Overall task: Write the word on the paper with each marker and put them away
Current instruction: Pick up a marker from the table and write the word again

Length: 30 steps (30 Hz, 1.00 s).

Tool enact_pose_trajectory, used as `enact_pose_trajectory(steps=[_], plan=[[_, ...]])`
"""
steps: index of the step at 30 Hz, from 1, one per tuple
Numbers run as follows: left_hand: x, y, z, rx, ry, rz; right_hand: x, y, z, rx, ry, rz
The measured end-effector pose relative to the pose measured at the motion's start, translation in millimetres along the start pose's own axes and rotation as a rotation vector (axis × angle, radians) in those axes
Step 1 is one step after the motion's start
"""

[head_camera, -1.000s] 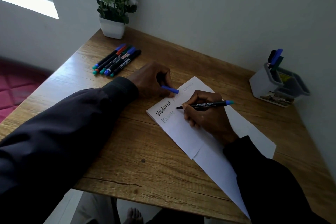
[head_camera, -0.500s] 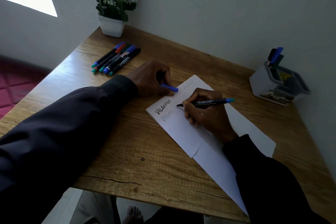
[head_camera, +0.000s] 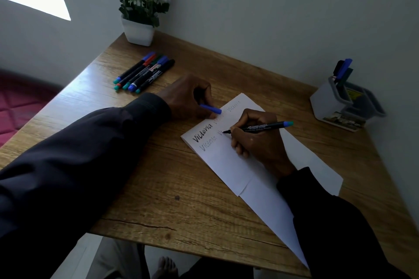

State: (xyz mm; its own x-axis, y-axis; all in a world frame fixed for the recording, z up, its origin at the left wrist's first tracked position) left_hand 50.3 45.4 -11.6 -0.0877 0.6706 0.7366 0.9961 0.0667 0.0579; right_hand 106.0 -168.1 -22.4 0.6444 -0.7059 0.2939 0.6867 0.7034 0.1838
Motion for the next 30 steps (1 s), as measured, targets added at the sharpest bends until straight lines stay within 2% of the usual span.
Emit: enact_pose_trajectory(steps=[11, 30], plan=[[0.2, -0.9, -2.9, 0.005, 0.009, 0.003, 0.3, -0.3, -0.9, 0.051, -0.004, -0.016], [0.3, -0.6, -0.5, -0.016, -0.011, 0.008, 0.6, -0.3, -0.8, 0.010, -0.035, -0.066]])
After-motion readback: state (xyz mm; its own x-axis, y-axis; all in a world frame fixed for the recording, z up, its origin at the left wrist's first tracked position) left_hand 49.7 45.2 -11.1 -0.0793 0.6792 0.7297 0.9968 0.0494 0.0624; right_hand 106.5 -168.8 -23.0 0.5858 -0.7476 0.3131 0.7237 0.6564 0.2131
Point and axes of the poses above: each hand's wrist, its own y-axis towards the middle knuckle, its own x-axis out of the back of the hand, z = x × y, the point moved 2 cm from there along y, towards the middle knuckle, and after that the axes turned 10 degrees about y, right-handed, at the moved point
